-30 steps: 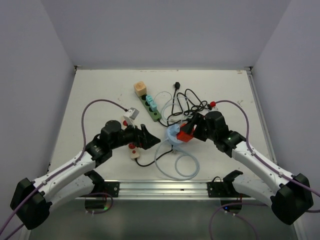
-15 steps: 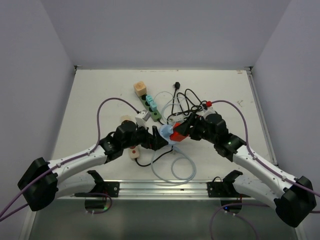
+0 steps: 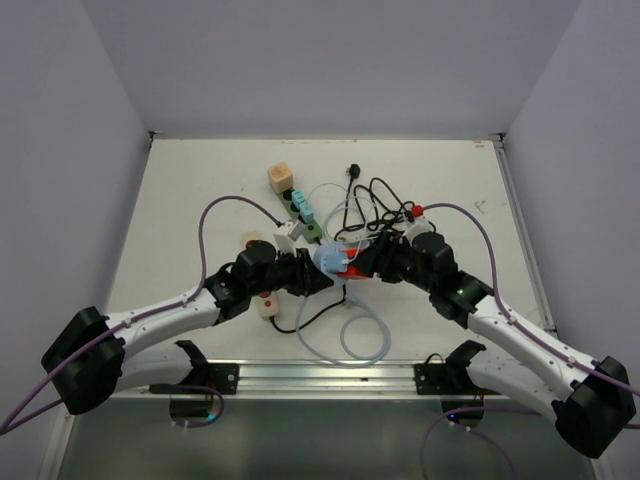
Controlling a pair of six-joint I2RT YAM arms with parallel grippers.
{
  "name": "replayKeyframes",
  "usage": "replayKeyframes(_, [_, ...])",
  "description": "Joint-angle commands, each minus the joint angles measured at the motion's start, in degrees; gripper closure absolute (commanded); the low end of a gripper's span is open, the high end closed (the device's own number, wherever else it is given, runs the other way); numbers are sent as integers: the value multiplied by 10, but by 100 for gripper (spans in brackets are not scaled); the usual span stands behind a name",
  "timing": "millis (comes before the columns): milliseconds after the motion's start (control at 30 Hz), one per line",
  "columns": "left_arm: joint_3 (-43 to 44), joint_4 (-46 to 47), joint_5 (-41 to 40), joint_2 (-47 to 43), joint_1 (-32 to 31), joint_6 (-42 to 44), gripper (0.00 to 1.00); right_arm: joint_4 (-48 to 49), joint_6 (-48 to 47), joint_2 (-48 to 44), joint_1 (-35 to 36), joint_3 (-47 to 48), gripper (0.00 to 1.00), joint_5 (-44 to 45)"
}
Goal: Pull the plug off the socket
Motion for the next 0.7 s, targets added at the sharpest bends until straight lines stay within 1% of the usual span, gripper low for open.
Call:
replayKeyframes(0, [9,17,-19,-8,-8,24,100,73,17,-7,8,15,100,2])
replayKeyframes(167, [5,5,-43,-10,-8,6,100,67,13,-3,14,15,100,17])
replayKeyframes(300, [12,-24,-94,-3,-9,-11,100,55,5,5,36,23,100,36])
replayKeyframes(367, [19,-49,-110,4,-9,-5,100,49,-6,15,50,36,100,48])
replayKeyframes(433, [39,-94,-155,13,-9,4,100,26,-13,22,73,48,100,74])
replayKeyframes(467, [48,-104,-183,15,-9,8,100,20,-15,30,81,58,100,89])
replayKeyframes(567, [55,-130,-226,17,-10,16,100,14,-21,47,111,72,100,111])
replayKeyframes(667, [59,-158,-243,15,-10,20,100,13,-21,55,118,74,100,115])
